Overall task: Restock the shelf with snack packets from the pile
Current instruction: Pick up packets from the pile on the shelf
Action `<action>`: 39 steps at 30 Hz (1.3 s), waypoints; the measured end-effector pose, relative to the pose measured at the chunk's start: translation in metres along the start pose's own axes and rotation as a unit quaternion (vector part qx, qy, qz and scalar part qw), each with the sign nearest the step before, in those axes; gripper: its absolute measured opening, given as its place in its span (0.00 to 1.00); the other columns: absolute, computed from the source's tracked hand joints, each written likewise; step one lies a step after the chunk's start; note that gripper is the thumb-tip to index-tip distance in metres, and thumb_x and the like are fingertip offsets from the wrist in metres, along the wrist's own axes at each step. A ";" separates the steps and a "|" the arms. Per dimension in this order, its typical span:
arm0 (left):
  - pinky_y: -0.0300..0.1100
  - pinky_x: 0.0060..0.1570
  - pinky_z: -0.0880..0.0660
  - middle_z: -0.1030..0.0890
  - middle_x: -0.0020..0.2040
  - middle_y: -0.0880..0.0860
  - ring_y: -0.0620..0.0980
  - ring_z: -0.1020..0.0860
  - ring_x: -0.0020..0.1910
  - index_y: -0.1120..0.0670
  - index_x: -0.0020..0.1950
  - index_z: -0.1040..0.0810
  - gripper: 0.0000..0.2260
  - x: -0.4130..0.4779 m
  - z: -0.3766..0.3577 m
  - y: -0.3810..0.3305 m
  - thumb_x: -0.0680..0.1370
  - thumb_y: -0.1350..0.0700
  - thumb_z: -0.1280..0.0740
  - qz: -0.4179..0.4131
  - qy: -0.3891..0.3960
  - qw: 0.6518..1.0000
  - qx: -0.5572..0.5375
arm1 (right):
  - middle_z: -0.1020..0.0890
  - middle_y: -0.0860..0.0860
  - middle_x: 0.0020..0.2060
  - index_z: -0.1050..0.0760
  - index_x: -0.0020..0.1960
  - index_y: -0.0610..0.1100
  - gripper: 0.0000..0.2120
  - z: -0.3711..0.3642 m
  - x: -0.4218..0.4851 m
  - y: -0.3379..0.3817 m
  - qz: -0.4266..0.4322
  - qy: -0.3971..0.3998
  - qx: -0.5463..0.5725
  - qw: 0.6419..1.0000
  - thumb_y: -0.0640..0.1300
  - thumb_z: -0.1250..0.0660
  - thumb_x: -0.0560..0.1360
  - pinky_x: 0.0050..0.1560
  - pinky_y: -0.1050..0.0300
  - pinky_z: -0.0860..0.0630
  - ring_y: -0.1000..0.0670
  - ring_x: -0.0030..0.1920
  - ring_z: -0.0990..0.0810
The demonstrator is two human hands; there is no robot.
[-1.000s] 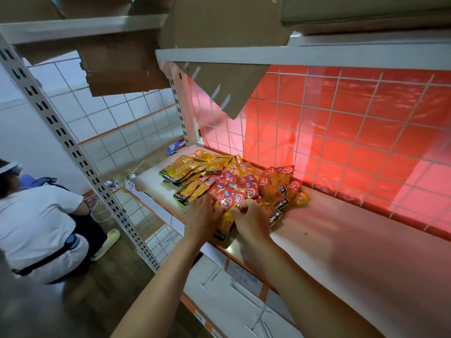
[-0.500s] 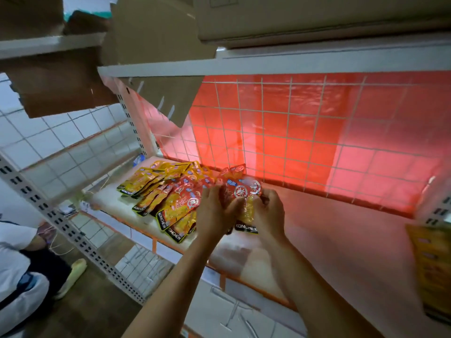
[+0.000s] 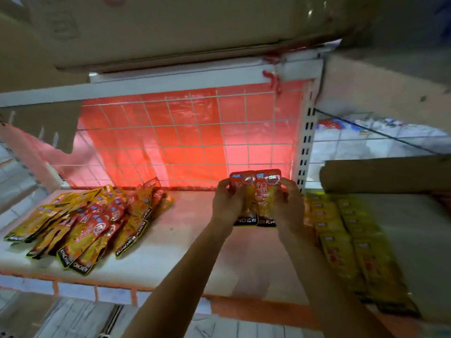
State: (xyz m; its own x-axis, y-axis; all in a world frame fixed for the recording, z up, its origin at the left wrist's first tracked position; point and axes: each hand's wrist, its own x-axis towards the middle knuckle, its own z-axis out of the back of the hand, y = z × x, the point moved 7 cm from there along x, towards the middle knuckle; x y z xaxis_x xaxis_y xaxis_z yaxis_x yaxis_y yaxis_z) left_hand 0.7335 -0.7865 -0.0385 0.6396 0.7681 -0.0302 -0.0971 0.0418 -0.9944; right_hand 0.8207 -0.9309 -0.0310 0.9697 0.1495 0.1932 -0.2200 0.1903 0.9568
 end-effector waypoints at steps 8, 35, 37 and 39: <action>0.54 0.55 0.22 0.18 0.53 0.54 0.55 0.19 0.52 0.49 0.58 0.25 0.12 -0.041 -0.122 -0.012 0.76 0.61 0.33 0.001 0.088 0.996 -0.017 | 0.20 0.44 0.55 0.27 0.63 0.42 0.14 0.129 0.038 -0.033 -0.058 -0.071 -0.014 0.996 0.44 0.40 0.79 0.50 0.55 0.28 0.47 0.52 0.23; 0.17 0.36 0.32 0.21 0.50 0.41 0.31 0.25 0.41 0.48 0.64 0.23 0.18 -0.138 -0.424 0.005 0.74 0.53 0.28 -0.107 0.198 0.963 0.150 | 0.27 0.51 0.30 0.25 0.56 0.37 0.13 0.429 0.119 -0.144 -0.090 -0.157 -0.141 0.973 0.36 0.41 0.73 0.31 0.59 0.38 0.50 0.31 0.28; 0.19 0.41 0.30 0.21 0.51 0.41 0.30 0.25 0.41 0.48 0.64 0.23 0.18 -0.141 -0.435 0.007 0.74 0.52 0.28 -0.110 0.199 0.962 0.151 | 0.24 0.47 0.32 0.24 0.51 0.40 0.10 0.438 0.122 -0.149 -0.086 -0.154 -0.143 0.974 0.35 0.41 0.73 0.33 0.59 0.36 0.44 0.35 0.25; 0.25 0.46 0.25 0.20 0.51 0.43 0.31 0.24 0.41 0.49 0.63 0.23 0.17 -0.144 -0.443 0.011 0.74 0.53 0.28 -0.100 0.198 0.965 0.142 | 0.25 0.48 0.31 0.25 0.50 0.45 0.10 0.443 0.125 -0.156 -0.096 -0.148 -0.152 0.973 0.35 0.42 0.74 0.31 0.61 0.37 0.47 0.32 0.27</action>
State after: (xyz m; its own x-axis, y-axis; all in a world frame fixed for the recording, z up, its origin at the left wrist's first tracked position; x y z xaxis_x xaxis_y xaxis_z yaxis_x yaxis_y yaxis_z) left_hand 0.9785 -1.1798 -0.0905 0.9029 0.4246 0.0663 -0.1111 0.3797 -0.9184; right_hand 1.0234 -1.3716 -0.0595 0.9744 -0.1939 0.1139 -0.0092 0.4717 0.8817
